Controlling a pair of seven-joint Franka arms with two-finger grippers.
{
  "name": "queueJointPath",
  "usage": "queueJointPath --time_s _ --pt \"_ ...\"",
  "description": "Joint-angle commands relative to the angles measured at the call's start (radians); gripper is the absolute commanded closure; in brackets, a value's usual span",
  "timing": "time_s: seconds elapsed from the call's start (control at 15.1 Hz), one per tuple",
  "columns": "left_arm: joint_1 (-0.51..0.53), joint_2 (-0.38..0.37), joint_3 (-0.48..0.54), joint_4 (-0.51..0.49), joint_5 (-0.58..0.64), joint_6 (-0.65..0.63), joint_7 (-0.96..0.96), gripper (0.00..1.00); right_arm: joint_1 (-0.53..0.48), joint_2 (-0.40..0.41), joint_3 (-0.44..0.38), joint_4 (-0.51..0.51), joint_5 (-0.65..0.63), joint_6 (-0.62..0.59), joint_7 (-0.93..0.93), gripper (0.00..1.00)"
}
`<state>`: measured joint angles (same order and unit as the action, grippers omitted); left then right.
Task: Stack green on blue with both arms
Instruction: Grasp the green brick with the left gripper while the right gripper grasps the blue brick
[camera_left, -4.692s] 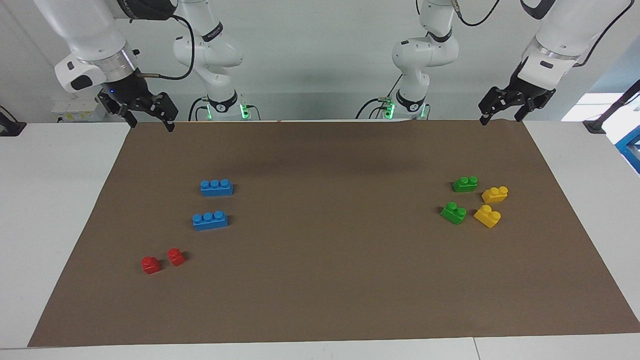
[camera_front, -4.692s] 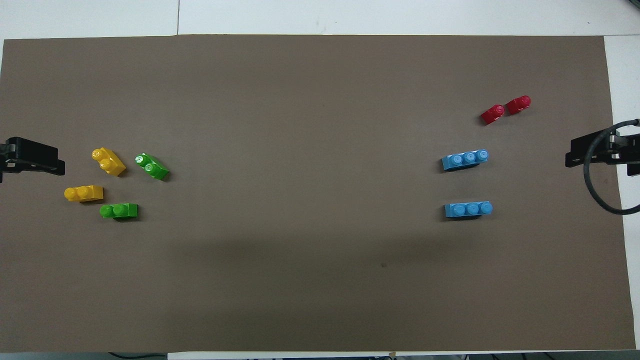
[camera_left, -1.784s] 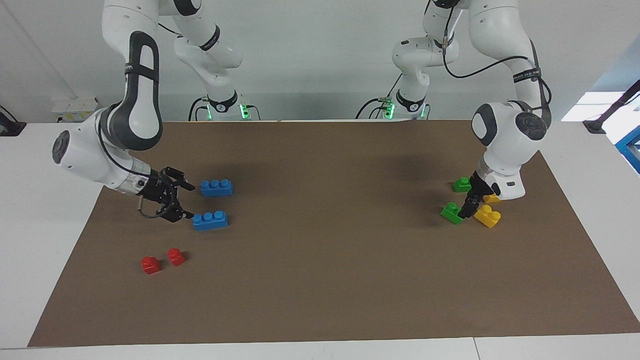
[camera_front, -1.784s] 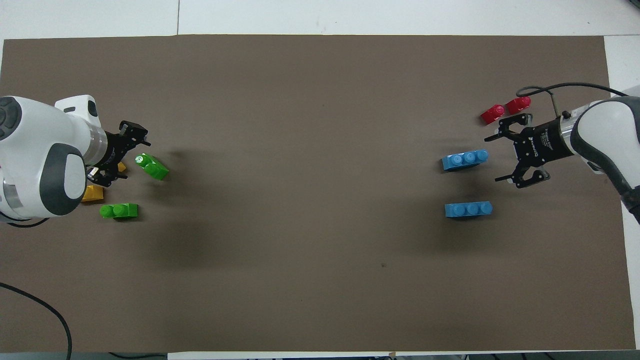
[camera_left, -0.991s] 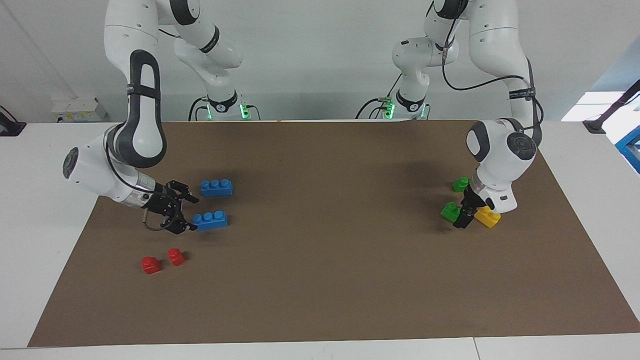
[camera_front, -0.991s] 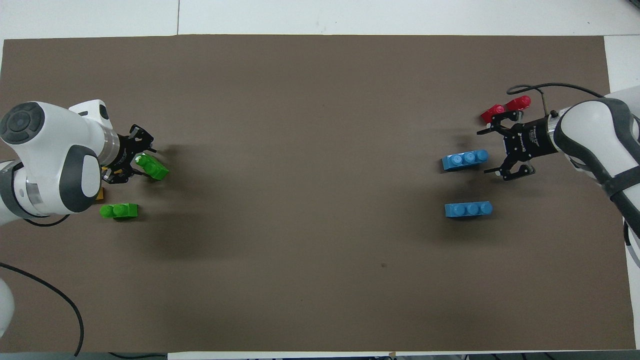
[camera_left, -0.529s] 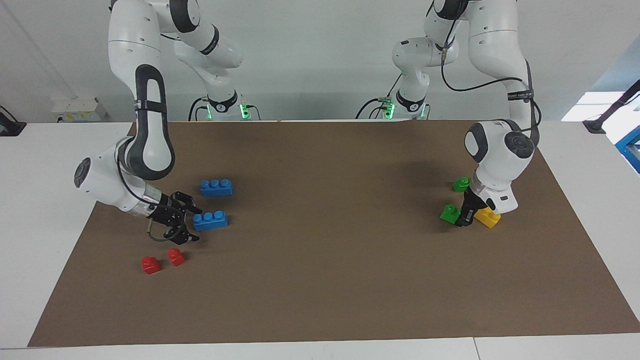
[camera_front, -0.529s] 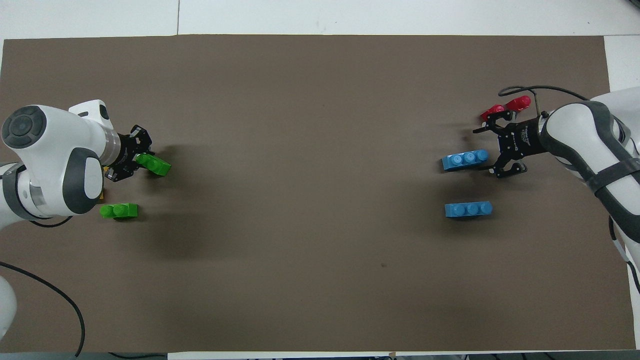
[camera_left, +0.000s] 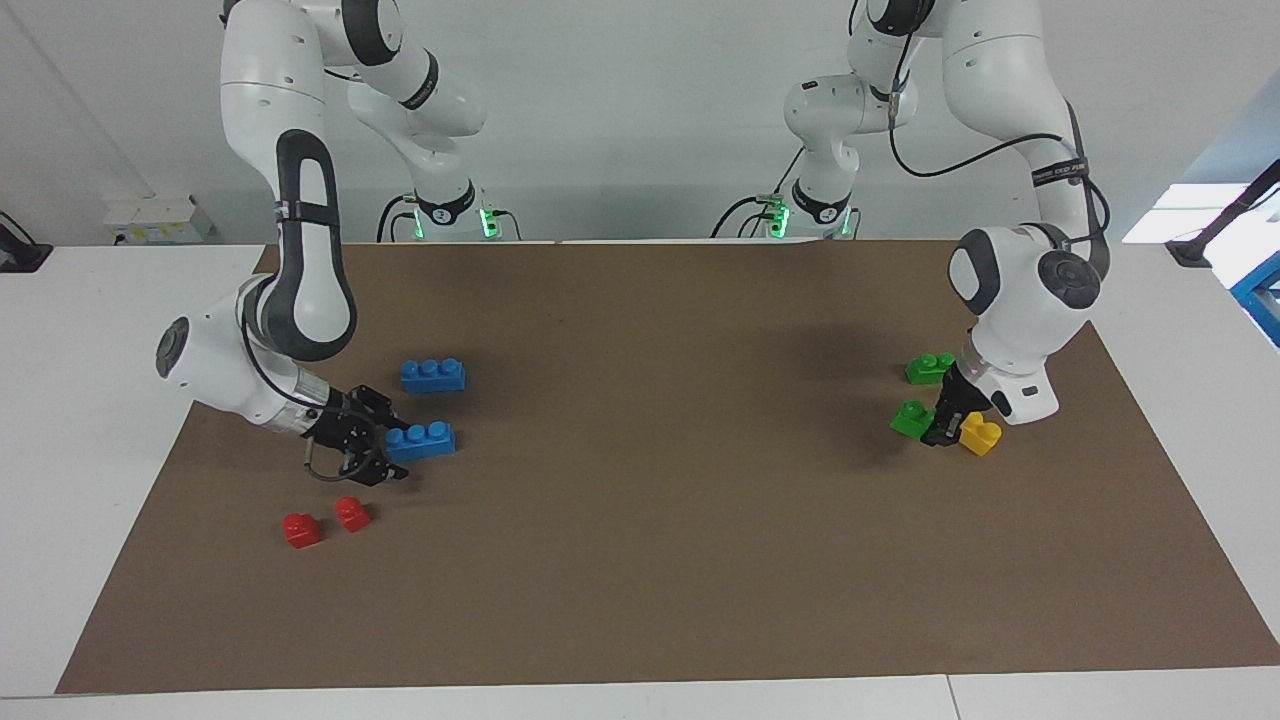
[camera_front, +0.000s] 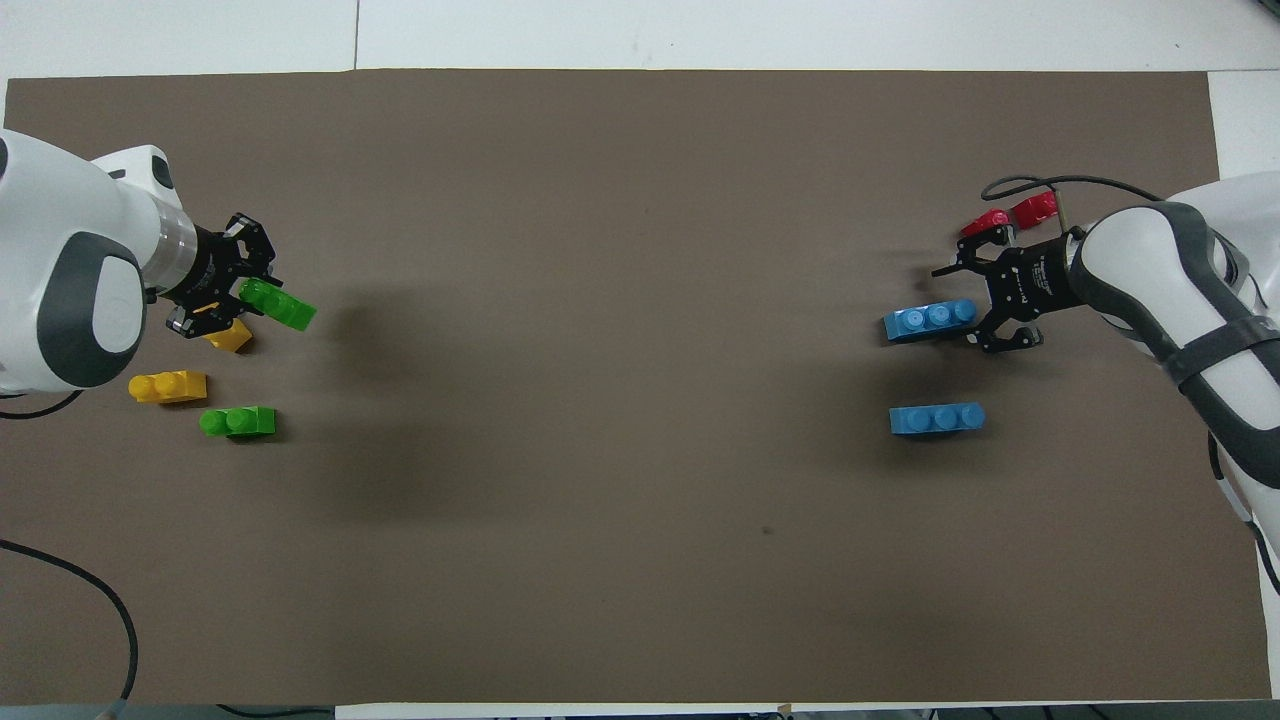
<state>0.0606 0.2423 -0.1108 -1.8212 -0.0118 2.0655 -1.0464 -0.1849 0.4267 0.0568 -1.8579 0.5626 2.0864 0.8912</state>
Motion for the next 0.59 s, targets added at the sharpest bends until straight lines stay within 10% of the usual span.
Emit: queueJointPath --time_s 0.0,0.2,0.53 --pt "-0.056 -0.063 0.002 0.033 0.019 -0.088 -0.171 1.00 -0.010 -0.006 0.005 -0.006 0.025 -0.020 -0.086 0.53" --pt "-0.134 -0.087 0.002 0.098 0.019 -0.203 -0.361 1.00 -0.010 -0.009 0.003 0.003 0.023 -0.052 -0.110 0.97" --pt "-0.238 -0.107 -0.004 0.169 0.010 -0.258 -0.690 1.00 0.019 -0.032 0.008 0.008 0.016 -0.055 -0.020 1.00"
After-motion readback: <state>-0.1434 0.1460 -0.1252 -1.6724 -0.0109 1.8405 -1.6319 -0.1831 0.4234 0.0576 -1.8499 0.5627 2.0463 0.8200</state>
